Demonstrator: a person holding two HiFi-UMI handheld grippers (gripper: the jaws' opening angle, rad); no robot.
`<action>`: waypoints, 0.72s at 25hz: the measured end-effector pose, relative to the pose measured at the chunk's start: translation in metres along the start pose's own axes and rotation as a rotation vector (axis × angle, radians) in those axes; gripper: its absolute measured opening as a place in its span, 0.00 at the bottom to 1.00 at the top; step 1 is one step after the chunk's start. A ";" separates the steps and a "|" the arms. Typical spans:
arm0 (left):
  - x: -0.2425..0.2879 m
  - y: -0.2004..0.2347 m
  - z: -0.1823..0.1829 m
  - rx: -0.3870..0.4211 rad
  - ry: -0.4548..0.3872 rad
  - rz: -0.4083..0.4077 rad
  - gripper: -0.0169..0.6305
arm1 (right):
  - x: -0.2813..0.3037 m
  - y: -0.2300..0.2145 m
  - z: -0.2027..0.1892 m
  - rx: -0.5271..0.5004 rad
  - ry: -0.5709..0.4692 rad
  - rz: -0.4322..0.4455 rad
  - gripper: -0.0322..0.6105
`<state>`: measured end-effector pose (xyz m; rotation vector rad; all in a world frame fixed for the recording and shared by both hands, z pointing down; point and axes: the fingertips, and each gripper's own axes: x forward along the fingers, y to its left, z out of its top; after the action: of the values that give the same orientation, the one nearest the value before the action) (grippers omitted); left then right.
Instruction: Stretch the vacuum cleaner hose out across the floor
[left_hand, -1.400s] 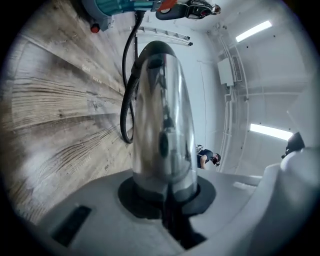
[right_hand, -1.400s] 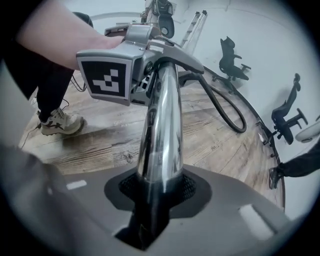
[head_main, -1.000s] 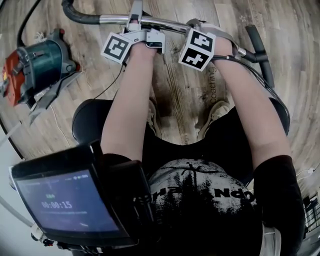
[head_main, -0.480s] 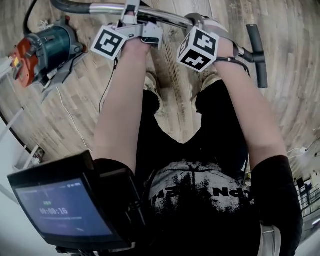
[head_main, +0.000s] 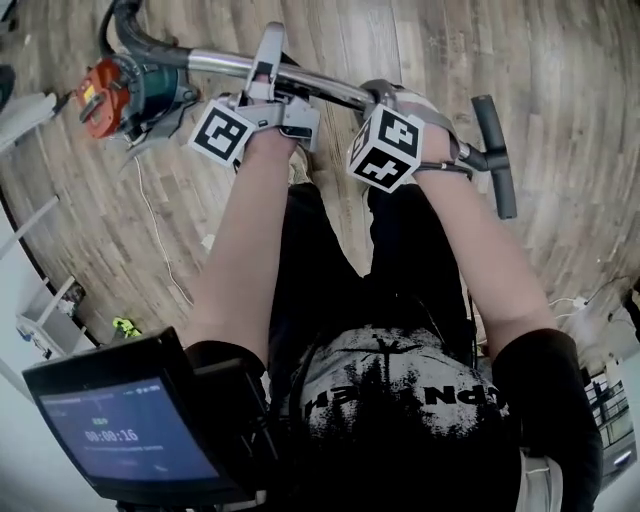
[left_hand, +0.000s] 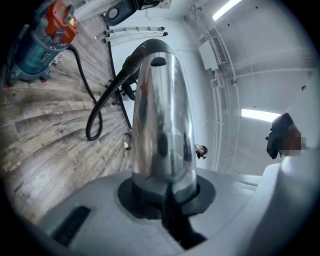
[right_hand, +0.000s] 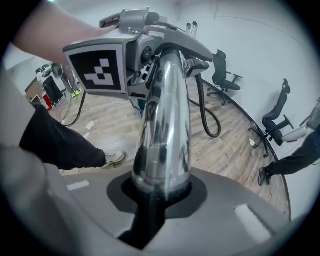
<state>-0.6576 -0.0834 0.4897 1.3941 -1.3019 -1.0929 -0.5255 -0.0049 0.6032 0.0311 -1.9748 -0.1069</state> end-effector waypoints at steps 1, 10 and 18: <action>0.000 -0.027 -0.001 0.009 0.001 -0.018 0.09 | -0.025 0.001 0.005 0.011 -0.010 0.013 0.16; 0.007 -0.240 -0.045 0.082 0.039 -0.250 0.08 | -0.214 -0.014 0.007 0.012 -0.070 -0.009 0.17; 0.000 -0.337 -0.058 0.137 0.048 -0.318 0.09 | -0.298 -0.035 0.020 -0.053 -0.125 -0.281 0.18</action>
<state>-0.5358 -0.0704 0.1709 1.7633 -1.1639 -1.1871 -0.4273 -0.0174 0.3193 0.2737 -2.0813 -0.3522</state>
